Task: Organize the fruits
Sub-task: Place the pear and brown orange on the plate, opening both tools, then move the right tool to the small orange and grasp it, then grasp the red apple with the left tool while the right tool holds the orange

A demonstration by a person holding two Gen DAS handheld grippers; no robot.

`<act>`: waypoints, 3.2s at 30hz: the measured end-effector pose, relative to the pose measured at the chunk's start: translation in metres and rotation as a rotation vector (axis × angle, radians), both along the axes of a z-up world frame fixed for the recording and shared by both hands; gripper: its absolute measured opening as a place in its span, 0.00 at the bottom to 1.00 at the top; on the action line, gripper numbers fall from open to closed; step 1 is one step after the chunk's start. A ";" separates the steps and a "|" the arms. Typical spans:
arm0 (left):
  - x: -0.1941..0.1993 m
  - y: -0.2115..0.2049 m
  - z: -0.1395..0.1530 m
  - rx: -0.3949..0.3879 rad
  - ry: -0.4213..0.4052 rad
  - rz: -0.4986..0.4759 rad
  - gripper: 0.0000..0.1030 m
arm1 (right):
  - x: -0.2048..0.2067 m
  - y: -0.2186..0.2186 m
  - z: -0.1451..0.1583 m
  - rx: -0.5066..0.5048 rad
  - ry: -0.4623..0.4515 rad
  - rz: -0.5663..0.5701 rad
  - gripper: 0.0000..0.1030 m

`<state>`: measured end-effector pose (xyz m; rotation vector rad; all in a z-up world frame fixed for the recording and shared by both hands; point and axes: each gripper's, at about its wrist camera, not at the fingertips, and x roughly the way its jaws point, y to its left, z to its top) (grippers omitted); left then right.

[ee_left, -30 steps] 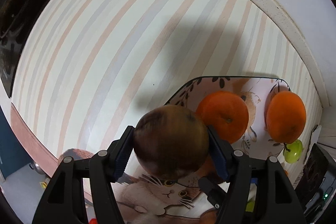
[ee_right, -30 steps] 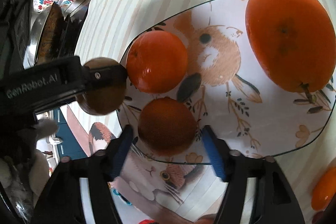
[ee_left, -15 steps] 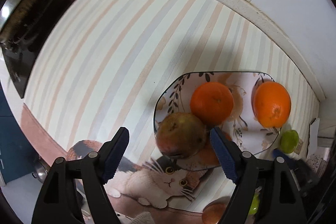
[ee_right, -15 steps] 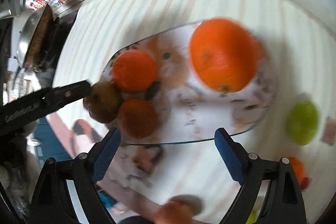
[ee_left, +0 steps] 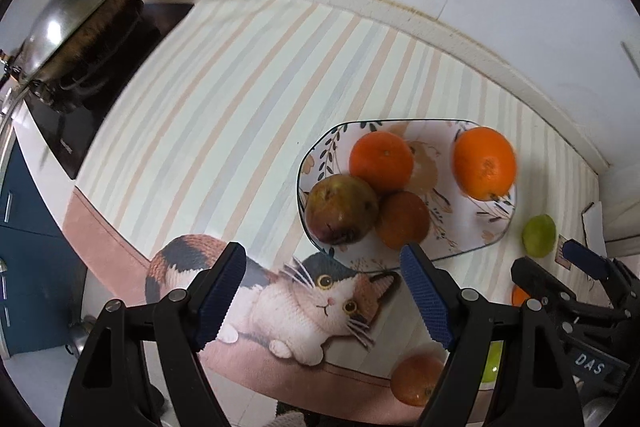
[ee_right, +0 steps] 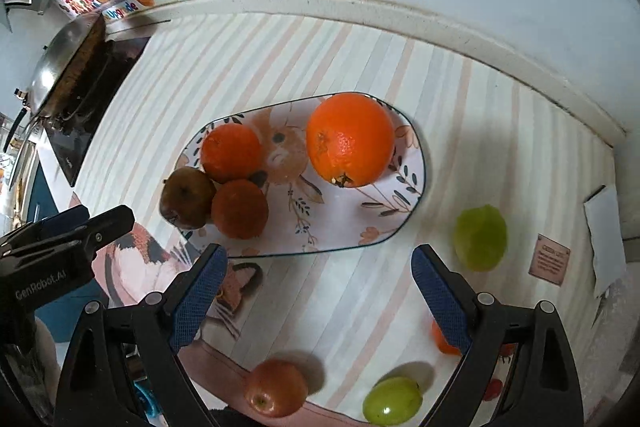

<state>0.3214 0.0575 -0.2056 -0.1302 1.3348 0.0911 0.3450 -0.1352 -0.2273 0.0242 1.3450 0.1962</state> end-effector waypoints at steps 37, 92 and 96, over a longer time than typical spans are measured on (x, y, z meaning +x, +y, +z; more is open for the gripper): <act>-0.090 -0.074 -0.012 -0.112 0.125 -0.134 0.76 | -0.080 -0.096 0.037 0.117 0.003 -0.216 0.93; -0.001 -0.110 -0.063 -0.079 0.208 -0.201 0.42 | -0.022 -0.066 -0.109 0.157 0.158 -0.185 0.64; 0.009 -0.108 -0.074 -0.142 0.264 -0.167 0.57 | -0.018 -0.065 -0.114 0.174 0.167 -0.186 0.64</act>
